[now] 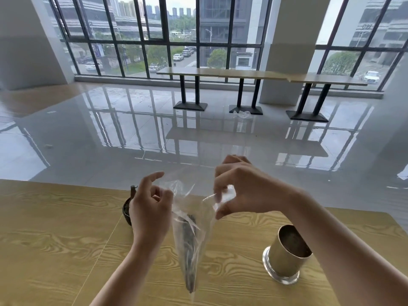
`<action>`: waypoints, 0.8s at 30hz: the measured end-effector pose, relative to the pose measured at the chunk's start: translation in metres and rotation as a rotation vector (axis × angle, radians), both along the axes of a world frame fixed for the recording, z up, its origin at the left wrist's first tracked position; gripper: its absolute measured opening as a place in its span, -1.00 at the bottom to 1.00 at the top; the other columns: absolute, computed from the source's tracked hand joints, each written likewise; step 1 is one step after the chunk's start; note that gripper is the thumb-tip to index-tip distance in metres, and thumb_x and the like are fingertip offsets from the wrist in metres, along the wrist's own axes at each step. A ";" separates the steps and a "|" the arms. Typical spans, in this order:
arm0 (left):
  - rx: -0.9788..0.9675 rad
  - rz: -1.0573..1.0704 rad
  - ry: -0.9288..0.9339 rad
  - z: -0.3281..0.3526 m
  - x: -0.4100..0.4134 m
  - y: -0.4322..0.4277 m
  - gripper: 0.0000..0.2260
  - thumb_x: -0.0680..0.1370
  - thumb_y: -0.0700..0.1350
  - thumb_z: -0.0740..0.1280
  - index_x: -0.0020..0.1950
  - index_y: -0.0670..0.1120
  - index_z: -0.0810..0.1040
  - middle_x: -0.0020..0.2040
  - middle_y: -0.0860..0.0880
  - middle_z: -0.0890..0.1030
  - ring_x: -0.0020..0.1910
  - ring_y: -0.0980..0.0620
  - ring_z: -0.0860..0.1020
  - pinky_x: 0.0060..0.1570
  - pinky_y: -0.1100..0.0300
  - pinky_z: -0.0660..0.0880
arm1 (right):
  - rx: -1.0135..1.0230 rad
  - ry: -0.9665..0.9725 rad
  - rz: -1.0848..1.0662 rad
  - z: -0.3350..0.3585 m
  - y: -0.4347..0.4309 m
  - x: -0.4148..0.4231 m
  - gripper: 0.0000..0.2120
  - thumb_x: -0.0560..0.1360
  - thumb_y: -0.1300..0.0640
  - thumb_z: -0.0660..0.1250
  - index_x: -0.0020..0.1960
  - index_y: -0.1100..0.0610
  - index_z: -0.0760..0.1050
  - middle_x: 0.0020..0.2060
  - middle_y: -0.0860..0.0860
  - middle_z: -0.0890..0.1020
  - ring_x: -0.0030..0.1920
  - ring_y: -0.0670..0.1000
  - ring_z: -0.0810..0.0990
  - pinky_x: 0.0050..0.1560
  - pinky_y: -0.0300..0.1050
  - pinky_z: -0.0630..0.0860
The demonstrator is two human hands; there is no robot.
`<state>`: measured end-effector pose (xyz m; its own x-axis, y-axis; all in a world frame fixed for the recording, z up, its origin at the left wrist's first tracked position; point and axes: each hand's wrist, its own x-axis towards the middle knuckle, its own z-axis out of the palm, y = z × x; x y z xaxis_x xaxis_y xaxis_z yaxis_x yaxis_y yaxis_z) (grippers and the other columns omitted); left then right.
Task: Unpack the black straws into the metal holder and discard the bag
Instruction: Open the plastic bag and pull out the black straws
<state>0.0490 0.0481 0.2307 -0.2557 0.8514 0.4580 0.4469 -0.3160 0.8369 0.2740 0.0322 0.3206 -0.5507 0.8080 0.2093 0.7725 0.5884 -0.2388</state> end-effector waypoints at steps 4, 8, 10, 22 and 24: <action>-0.025 0.004 -0.110 -0.002 -0.011 0.006 -0.73 0.51 -0.21 0.35 0.15 0.07 0.56 -0.42 -0.02 0.61 -0.54 0.07 0.55 -0.48 0.16 0.48 | 0.037 -0.056 -0.024 0.012 0.003 0.003 -0.79 0.34 -0.14 0.55 -0.22 -0.05 0.60 -0.21 -0.25 0.55 0.14 -0.20 0.39 0.54 0.08 0.02; 0.029 -0.200 -0.397 -0.004 -0.015 0.004 -0.64 0.52 0.14 0.38 0.26 0.04 0.50 -0.22 -0.05 0.67 -0.33 0.04 0.64 -0.39 0.24 0.58 | 0.137 0.009 -0.061 0.029 0.006 0.005 -0.84 0.37 -0.03 0.57 -0.20 -0.01 0.62 -0.22 -0.19 0.62 0.15 -0.13 0.46 0.52 0.21 0.08; 0.054 -0.259 -0.430 -0.013 -0.018 0.004 -0.44 0.45 0.30 0.40 0.34 0.04 0.45 -0.07 -0.09 0.66 -0.11 -0.03 0.66 -0.17 0.13 0.62 | 0.176 0.104 -0.028 0.036 0.007 0.004 -0.88 0.41 0.06 0.56 -0.19 0.06 0.63 -0.21 -0.12 0.65 0.10 -0.05 0.50 0.34 0.22 0.34; -0.674 -0.927 -0.299 -0.095 0.012 0.049 0.24 0.11 0.32 0.61 0.61 0.18 -0.06 0.64 0.00 0.05 0.58 -0.02 0.07 0.37 0.13 0.25 | -0.002 0.468 0.164 0.073 -0.001 0.025 -0.91 0.39 0.26 0.54 -0.18 0.19 0.63 0.48 0.05 0.39 0.54 -0.02 0.30 0.47 0.06 0.38; -0.726 -0.991 -0.306 -0.096 0.021 0.058 0.25 0.11 0.32 0.61 0.62 0.14 -0.05 0.63 -0.03 0.09 0.58 -0.04 0.09 0.41 0.08 0.19 | -0.018 0.546 0.183 0.074 0.000 0.031 -0.91 0.40 0.23 0.53 -0.16 0.20 0.63 0.50 0.11 0.37 0.54 0.03 0.30 0.47 0.10 0.38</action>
<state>0.0700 0.1057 0.1350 0.6210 0.7677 -0.1581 0.0398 0.1705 0.9845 0.3045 0.0319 0.3948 -0.4977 0.7158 0.4899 0.4205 0.6931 -0.5855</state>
